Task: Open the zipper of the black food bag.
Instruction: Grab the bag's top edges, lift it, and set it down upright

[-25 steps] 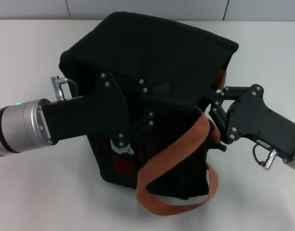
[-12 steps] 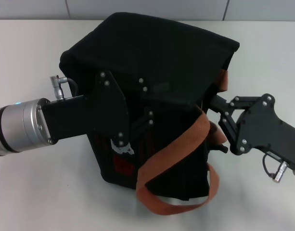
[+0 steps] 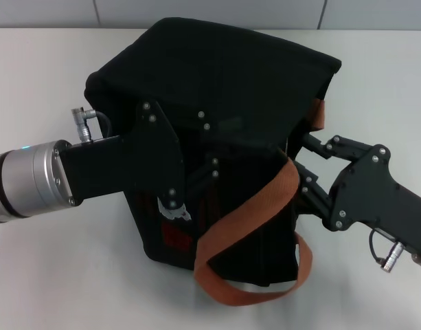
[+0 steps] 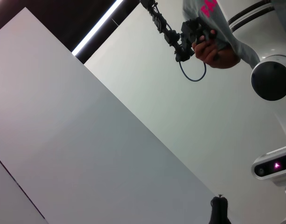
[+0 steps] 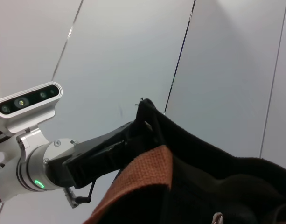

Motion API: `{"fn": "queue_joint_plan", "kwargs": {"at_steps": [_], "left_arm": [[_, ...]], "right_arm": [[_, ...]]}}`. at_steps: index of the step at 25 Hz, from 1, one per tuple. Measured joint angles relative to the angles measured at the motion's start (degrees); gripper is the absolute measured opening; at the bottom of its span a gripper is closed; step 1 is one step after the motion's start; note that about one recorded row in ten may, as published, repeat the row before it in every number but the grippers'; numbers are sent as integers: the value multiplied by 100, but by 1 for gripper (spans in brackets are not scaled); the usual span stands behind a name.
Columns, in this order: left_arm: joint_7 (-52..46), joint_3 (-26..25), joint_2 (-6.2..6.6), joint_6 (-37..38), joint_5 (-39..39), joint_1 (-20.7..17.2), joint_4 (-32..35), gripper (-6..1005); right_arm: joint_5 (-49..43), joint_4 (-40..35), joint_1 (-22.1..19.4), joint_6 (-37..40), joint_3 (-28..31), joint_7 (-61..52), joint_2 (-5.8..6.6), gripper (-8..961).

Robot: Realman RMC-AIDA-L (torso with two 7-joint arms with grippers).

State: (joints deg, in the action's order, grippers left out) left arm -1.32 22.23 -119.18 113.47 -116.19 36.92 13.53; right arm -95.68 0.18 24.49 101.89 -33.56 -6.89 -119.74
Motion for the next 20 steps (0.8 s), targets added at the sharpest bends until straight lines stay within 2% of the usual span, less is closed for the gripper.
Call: {"fn": "queue_joint_plan", "kwargs": {"at_steps": [2,4,9,15,20], "left_arm": [[0,-5,0,-3,0,0,0,169],[0,-6,0,-3,0,0,0,169],[3,0,0,-2,1,3,0,169],[5,6,1,4,5,6,1,169],[8,8,1,12,3,9,0,169]], "right_arm": [[0,43,53,-44,8,20,-4,130],[0,144,159,-154,41,49,-6,335],[32,517,292,-352,249,566,-9,435],[39,1041,392,-600,767,1374,-13,421],[37,1046,363,-537,825,1391,-13,403]]}}
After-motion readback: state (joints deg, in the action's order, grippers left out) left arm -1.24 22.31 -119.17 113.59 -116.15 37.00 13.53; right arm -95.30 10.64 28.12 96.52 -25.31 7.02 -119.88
